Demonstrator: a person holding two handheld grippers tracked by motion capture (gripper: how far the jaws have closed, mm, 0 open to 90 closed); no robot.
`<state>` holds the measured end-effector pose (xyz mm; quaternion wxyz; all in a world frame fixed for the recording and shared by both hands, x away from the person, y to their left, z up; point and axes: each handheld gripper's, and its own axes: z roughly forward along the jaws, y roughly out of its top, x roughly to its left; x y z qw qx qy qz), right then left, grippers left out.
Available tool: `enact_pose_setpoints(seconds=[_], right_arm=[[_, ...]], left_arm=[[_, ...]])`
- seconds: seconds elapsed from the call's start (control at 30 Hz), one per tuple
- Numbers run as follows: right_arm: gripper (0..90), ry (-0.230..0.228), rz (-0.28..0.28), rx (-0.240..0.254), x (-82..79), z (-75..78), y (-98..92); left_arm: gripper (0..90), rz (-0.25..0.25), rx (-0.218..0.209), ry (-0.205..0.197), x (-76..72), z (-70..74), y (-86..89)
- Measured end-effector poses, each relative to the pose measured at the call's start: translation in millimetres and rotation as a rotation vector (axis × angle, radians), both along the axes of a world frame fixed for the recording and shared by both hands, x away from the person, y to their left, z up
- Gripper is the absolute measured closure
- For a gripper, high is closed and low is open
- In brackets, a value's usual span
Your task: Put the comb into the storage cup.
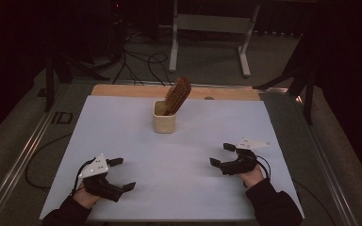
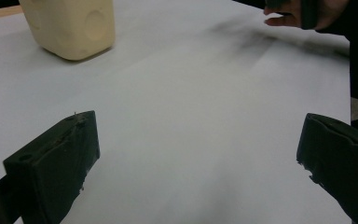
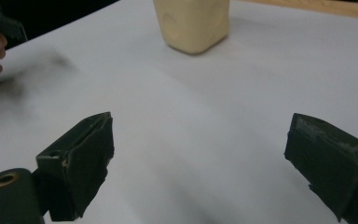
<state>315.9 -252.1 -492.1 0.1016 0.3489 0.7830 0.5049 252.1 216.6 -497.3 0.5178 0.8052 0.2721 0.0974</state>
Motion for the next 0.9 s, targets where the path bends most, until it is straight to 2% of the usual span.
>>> enact_pose_setpoints(seconds=[0.23, 0.4, 0.67, 0.9], right_arm=[[7.8, 0.008, -0.037, 0.011, -15.3, -5.4, -18.4], [8.3, -0.008, -0.066, -0.009, -29.7, -6.7, -30.1], [8.2, -0.04, -0.095, -0.044, -45.6, -5.9, -36.3], [8.2, -0.05, -0.096, -0.068, -47.3, -6.7, -34.4]], left_arm=[[0.0, -0.001, -0.002, -0.002, -0.1, 0.2, 0.5], [0.0, -0.004, -0.002, 0.0, -0.3, 0.2, 0.3], [0.0, -0.002, -0.001, -0.001, -0.4, 0.2, 0.4], [0.0, -0.003, -0.001, -0.002, -0.4, -0.1, 0.3]])
